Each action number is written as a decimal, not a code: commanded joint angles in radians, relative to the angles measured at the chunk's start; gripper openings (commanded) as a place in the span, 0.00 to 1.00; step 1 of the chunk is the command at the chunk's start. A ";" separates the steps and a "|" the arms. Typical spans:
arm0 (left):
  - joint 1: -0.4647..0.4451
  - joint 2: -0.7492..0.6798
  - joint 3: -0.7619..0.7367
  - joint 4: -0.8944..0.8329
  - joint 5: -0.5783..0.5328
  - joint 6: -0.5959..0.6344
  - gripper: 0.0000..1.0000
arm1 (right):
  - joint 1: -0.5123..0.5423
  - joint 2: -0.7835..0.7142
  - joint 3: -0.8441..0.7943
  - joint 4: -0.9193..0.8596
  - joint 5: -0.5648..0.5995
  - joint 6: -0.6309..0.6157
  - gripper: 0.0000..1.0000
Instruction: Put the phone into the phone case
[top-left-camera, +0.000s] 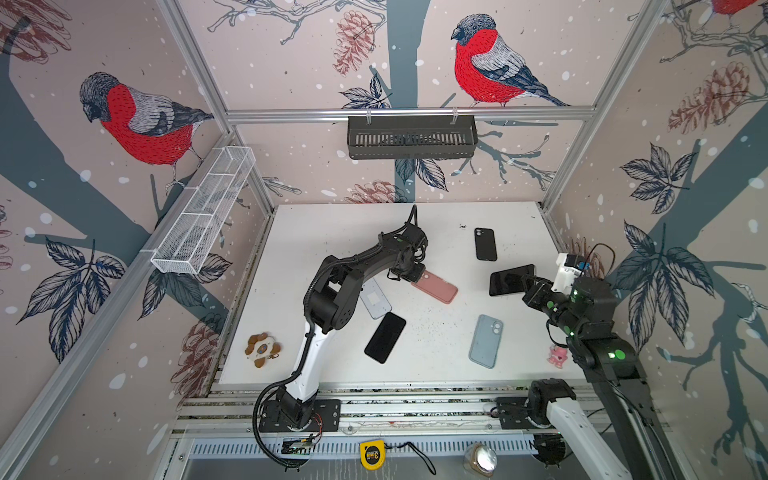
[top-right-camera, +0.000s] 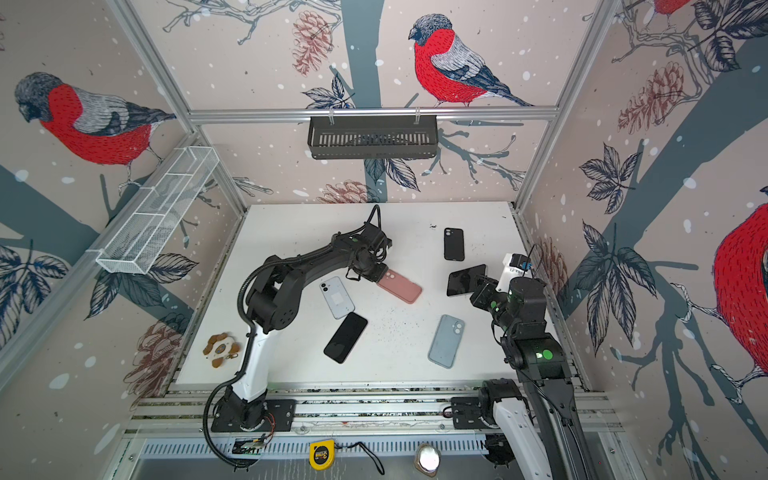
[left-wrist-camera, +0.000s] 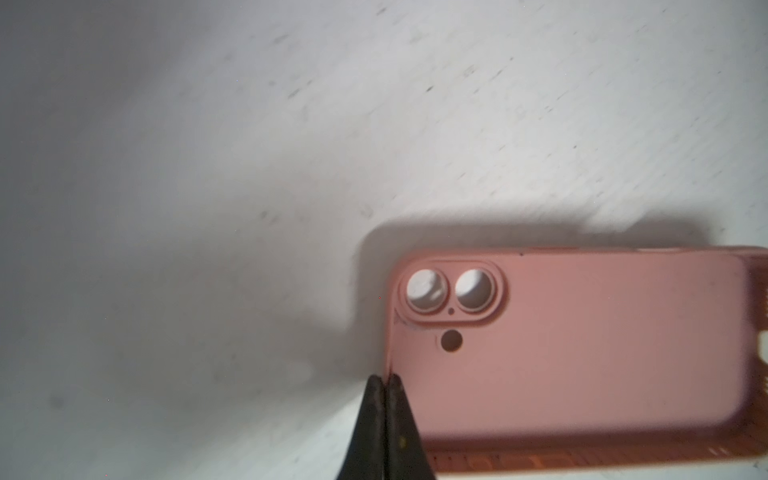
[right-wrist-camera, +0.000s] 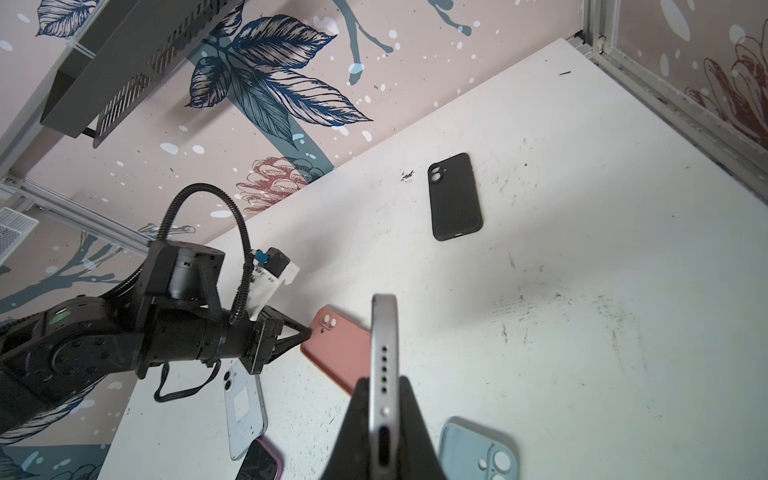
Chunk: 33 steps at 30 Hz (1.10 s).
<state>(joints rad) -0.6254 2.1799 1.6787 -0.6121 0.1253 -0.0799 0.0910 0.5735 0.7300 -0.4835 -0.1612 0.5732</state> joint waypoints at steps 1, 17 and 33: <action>0.007 -0.121 -0.131 0.083 -0.033 -0.166 0.00 | 0.003 0.012 -0.020 0.098 -0.063 0.016 0.02; -0.099 -0.401 -0.511 0.383 -0.072 -0.517 0.19 | 0.135 0.068 -0.195 0.506 -0.205 0.289 0.04; 0.119 -0.406 -0.452 0.390 0.298 -0.305 0.85 | 0.285 0.299 -0.300 0.805 -0.084 0.407 0.02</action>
<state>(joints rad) -0.5144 1.7260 1.1652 -0.1757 0.3222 -0.4362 0.3706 0.8444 0.4507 0.1425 -0.2539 0.9176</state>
